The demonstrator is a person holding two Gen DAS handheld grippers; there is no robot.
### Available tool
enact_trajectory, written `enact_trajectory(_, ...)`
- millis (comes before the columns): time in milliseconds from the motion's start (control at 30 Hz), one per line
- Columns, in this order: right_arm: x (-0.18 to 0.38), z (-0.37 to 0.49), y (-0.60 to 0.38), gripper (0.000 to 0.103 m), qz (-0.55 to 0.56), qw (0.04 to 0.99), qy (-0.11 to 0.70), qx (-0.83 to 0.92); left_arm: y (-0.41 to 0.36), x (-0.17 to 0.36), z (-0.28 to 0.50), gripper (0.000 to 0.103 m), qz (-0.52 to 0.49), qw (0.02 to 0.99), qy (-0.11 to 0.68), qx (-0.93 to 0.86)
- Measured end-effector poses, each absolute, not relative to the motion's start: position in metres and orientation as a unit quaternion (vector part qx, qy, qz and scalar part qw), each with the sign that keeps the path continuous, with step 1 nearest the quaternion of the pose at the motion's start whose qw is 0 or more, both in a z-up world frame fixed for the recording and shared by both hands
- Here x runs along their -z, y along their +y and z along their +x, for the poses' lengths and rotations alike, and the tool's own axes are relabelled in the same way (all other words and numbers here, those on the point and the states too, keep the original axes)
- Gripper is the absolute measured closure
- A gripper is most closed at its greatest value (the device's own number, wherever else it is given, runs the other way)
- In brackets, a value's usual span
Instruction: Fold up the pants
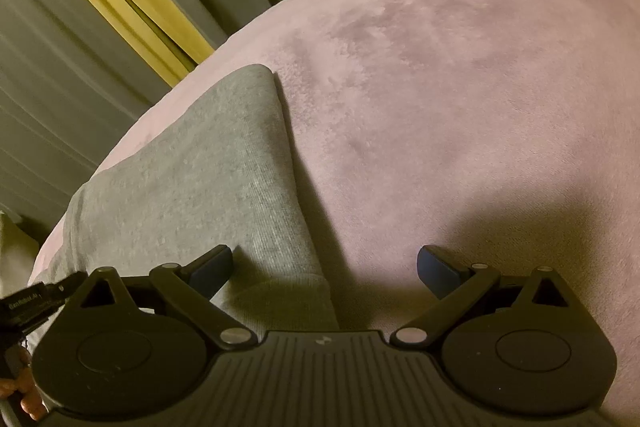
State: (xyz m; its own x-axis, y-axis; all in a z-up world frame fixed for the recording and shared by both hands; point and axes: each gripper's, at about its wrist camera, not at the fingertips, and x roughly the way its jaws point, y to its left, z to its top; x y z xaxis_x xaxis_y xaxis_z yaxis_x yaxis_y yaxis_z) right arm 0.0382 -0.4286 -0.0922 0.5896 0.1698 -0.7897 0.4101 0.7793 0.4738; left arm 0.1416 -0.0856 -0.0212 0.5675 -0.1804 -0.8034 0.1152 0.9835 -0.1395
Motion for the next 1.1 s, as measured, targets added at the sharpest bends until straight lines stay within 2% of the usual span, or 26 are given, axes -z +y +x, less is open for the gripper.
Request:
enact_trajectory(133,0.093,0.039,-0.428,0.004,0.325,0.830,0.449,0.071,-0.085,0.016,0.141,0.079,0.008,0.896,0.442,0.051)
enact_trajectory(267,0.093,0.040,-0.426,0.004,0.317,0.831,0.452,0.067,-0.083,-0.003,0.153,0.072,-0.011,0.912,0.409,0.030)
enact_trajectory(333,0.093,0.041,-0.424,0.004,0.314,0.832,0.453,0.066,-0.087,-0.011,0.161,0.060,-0.028,0.916,0.398,0.034)
enact_trajectory(400,0.094,0.042,-0.424,0.004,0.315,0.831,0.454,0.065,-0.096,-0.014,0.171,0.057,-0.035,0.918,0.392,0.040)
enact_trajectory(500,0.095,0.043,-0.425,0.004,0.318,0.829,0.454,0.065,-0.114,-0.002,0.191,0.051,-0.004,0.917,0.397,0.034)
enact_trajectory(567,0.096,0.043,-0.426,0.004,0.321,0.828,0.455,0.064,-0.119,0.021,0.209,0.048,0.028,0.900,0.434,-0.001)
enact_trajectory(633,0.097,0.043,-0.427,0.004,0.325,0.827,0.455,0.064,-0.115,0.037,0.217,0.030,0.036,0.893,0.449,-0.018)
enact_trajectory(667,0.097,0.043,-0.427,0.004,0.326,0.827,0.454,0.063,-0.112,0.037,0.215,0.027,0.035,0.894,0.445,-0.023)
enact_trajectory(900,0.097,0.041,-0.429,0.004,0.340,0.825,0.448,0.058,-0.088,0.009,0.179,0.029,0.011,0.892,0.450,0.037)
enact_trajectory(1000,0.095,0.035,-0.436,0.004,0.366,0.823,0.432,0.051,-0.059,-0.002,0.149,0.022,0.006,0.894,0.447,0.037)
enact_trajectory(1100,0.081,0.022,-0.436,0.004,0.366,0.847,0.381,0.058,-0.026,-0.005,0.124,0.012,-0.028,0.896,0.443,0.005)
